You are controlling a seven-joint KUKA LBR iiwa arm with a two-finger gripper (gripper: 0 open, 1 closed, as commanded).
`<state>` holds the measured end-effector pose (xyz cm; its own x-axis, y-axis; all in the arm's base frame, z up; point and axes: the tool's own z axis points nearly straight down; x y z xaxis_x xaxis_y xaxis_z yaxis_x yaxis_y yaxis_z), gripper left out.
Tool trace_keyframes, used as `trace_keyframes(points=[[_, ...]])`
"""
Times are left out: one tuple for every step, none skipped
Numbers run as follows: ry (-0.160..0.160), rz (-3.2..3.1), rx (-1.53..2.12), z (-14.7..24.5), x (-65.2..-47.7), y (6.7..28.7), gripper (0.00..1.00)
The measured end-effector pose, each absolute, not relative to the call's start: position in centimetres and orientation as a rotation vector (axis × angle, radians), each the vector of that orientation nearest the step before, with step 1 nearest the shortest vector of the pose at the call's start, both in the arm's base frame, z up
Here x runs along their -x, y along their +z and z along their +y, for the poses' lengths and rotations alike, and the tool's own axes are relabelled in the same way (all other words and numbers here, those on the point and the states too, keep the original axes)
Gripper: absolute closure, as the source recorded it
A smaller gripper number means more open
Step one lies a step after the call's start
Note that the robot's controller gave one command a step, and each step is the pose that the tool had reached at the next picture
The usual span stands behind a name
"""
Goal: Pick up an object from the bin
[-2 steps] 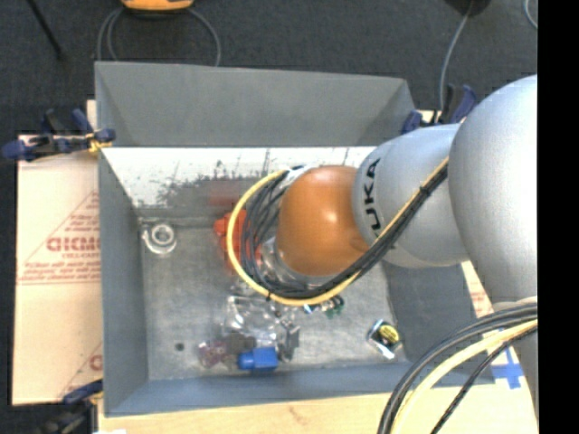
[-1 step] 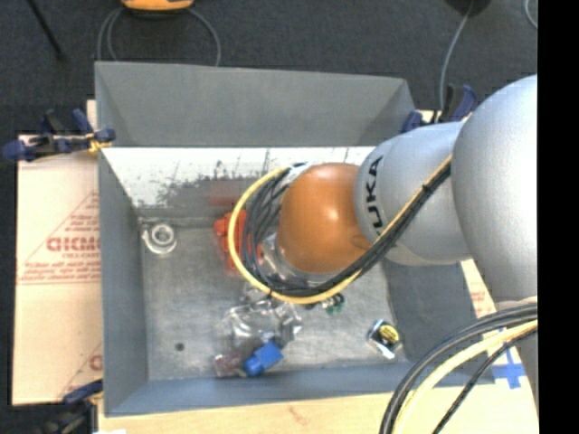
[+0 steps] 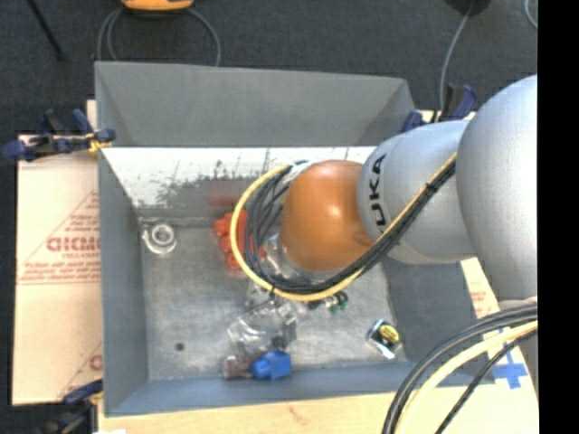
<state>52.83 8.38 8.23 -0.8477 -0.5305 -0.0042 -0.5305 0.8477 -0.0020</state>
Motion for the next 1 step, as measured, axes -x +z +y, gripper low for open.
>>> trace_keyframes(points=[[-0.002,3.022,0.847,7.89,-53.51,9.53,1.00]])
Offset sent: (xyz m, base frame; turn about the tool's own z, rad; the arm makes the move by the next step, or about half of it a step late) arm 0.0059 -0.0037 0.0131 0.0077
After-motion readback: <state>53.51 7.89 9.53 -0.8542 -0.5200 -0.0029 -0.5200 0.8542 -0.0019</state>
